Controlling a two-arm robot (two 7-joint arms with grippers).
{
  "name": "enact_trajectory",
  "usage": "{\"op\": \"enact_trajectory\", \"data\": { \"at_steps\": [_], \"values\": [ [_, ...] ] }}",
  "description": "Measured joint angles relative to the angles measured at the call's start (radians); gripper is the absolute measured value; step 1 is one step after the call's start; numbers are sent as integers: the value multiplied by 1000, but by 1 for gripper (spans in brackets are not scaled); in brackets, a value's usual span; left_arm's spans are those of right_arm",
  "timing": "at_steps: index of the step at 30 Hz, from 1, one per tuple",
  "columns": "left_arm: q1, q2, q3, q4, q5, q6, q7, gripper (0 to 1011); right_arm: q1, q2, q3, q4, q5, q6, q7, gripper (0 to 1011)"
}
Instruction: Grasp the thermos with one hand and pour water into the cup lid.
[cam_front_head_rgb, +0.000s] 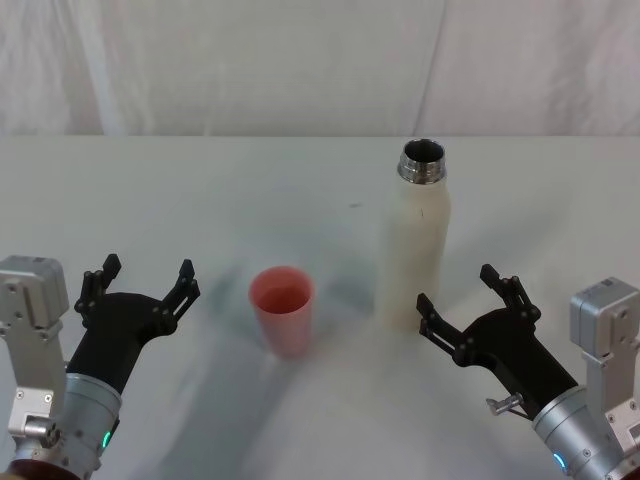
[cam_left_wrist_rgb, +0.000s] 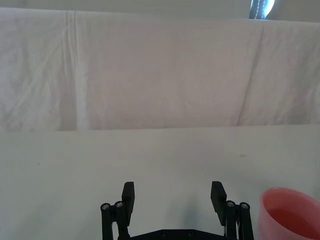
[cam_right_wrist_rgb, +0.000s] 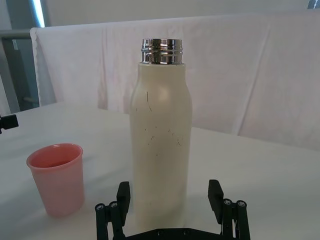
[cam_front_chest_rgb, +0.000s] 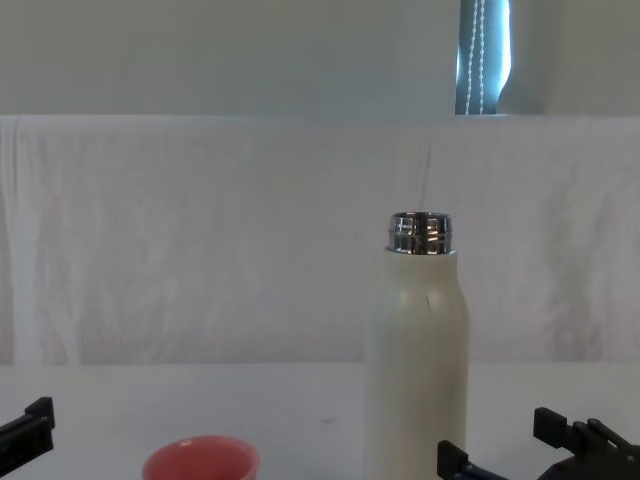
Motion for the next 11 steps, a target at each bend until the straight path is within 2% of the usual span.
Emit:
{"op": "enact_trajectory", "data": {
  "at_steps": [11],
  "values": [
    [0,0,0,0,0,0,0,1001,0,0,0,0,0,0,0,1003]
  ]
}}
